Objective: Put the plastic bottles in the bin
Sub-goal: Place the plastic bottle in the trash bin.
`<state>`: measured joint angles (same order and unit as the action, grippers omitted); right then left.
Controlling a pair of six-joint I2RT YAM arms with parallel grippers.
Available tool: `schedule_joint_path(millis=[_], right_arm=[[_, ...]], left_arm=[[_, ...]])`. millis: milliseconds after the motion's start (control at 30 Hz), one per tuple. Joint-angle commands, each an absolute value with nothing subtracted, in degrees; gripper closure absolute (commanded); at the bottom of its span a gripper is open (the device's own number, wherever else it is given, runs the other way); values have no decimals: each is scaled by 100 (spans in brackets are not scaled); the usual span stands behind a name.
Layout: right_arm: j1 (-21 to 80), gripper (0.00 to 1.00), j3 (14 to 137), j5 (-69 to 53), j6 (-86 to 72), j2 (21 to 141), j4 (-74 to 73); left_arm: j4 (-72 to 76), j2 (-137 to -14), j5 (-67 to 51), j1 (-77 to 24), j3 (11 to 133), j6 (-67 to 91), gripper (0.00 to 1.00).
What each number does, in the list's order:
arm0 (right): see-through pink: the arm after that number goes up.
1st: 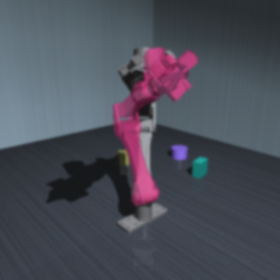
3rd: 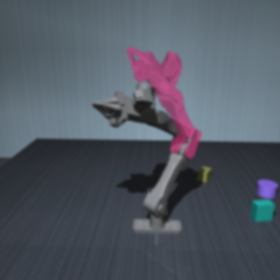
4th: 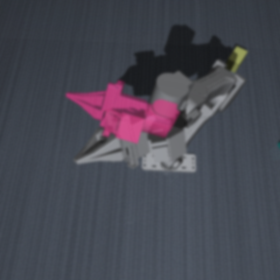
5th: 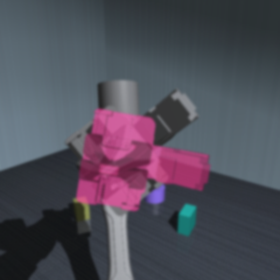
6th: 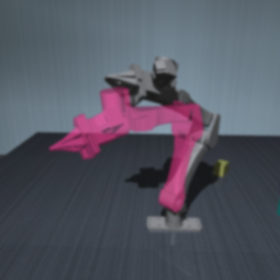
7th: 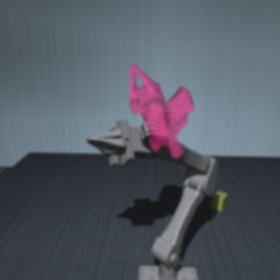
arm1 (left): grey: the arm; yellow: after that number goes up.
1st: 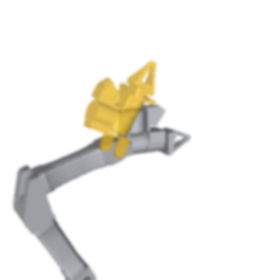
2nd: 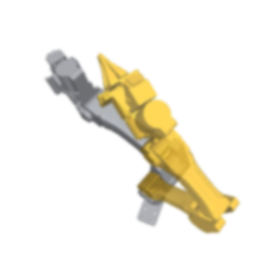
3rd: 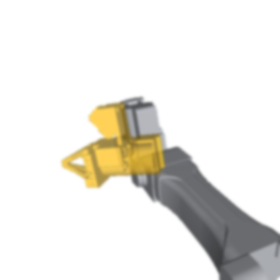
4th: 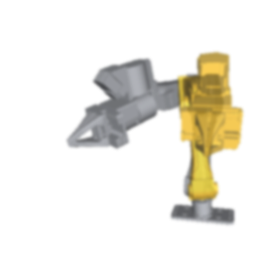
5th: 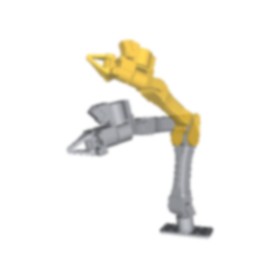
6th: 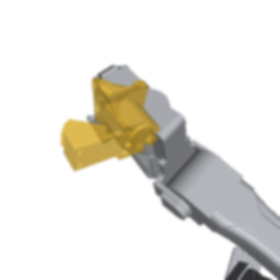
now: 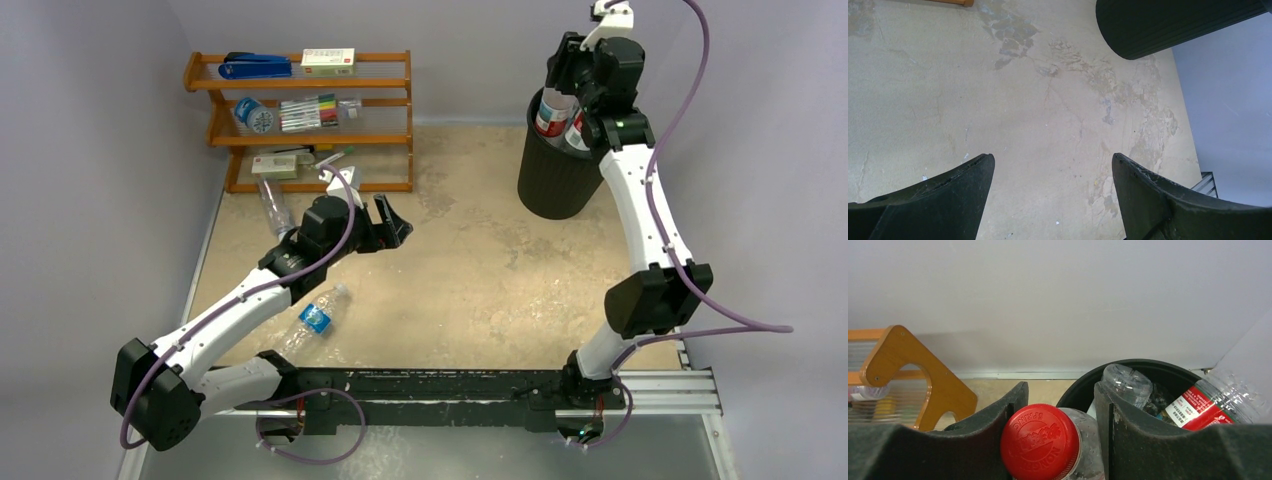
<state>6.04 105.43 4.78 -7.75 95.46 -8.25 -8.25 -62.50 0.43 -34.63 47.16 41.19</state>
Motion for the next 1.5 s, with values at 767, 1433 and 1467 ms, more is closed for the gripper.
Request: schedule_joint_path(millis=[767,1433,1467], right_arm=[[329,56,9106,668,-959,10141,-1752],[203,3,10689,481,-1018,9349,-2294],[202,3,10759,473,-1019,9305,-2308]], left_arm=[[-620,-5897,16,-3463,4570,4176,12],[-732,-5942,36,-3463,4727,4122,12],[-738,-5940,39,-3463,4731,4114,12]])
